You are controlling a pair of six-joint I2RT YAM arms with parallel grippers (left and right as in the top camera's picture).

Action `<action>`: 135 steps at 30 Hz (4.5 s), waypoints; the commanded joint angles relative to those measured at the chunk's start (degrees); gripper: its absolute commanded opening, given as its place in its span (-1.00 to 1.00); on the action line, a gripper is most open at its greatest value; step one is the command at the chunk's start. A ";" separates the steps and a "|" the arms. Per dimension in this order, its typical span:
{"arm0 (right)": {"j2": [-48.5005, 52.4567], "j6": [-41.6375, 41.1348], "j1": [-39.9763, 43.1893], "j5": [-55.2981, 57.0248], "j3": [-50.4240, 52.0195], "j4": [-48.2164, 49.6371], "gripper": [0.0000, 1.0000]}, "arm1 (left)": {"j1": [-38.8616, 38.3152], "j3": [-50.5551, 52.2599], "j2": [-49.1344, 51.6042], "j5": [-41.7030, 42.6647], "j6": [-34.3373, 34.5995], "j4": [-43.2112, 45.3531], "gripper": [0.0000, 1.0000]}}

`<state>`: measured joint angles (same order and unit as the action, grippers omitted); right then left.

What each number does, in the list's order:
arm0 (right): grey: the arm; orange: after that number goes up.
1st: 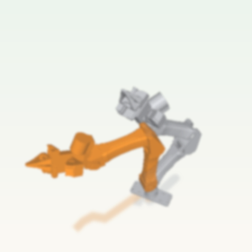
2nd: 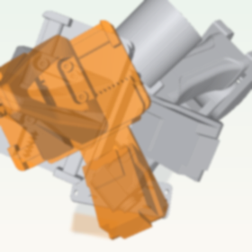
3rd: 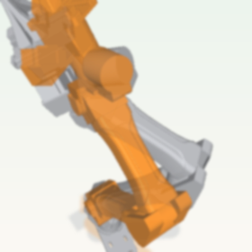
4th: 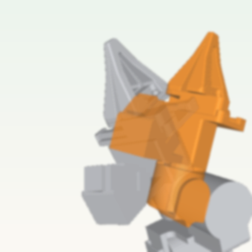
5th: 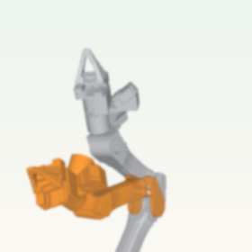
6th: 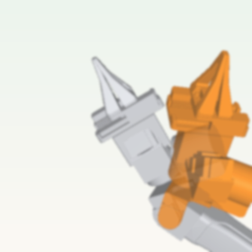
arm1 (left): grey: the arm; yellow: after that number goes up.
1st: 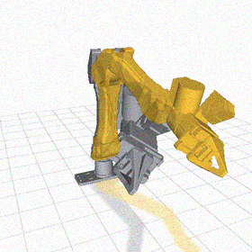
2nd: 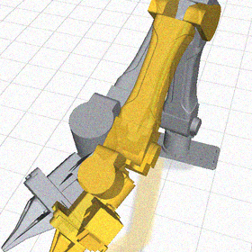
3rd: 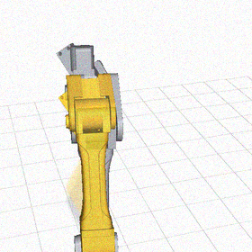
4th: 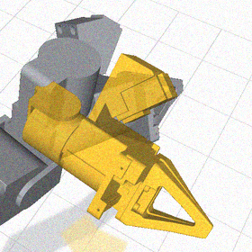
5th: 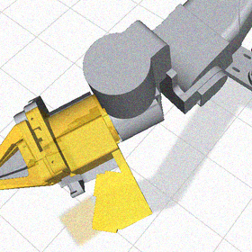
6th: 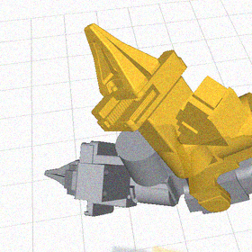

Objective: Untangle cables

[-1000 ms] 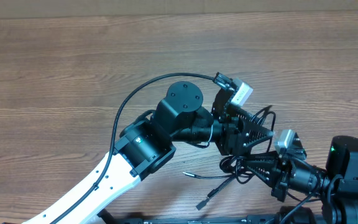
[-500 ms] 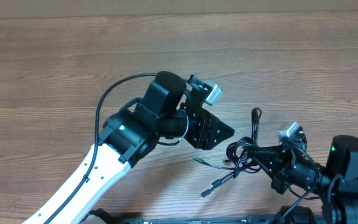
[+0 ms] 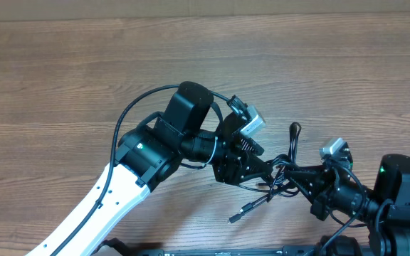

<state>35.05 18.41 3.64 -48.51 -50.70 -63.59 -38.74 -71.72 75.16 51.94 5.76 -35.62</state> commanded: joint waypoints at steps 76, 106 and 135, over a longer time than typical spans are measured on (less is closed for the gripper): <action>-0.15 -3.52 -0.15 -4.83 -1.03 3.08 0.11 | 1.33 -0.76 -0.26 -42.84 42.21 -3.10 -0.91; -0.15 -19.65 -0.15 13.73 -1.03 5.31 0.99 | 1.20 -0.76 -0.26 5.64 -15.89 1.62 -0.91; -0.13 -30.69 -0.15 29.66 -1.03 3.72 1.00 | -4.42 -0.74 -0.26 12.83 -16.11 -4.15 -0.92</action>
<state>34.98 -9.47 3.22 -25.74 -50.70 -61.06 -42.02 -71.72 75.37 58.11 -9.43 -37.26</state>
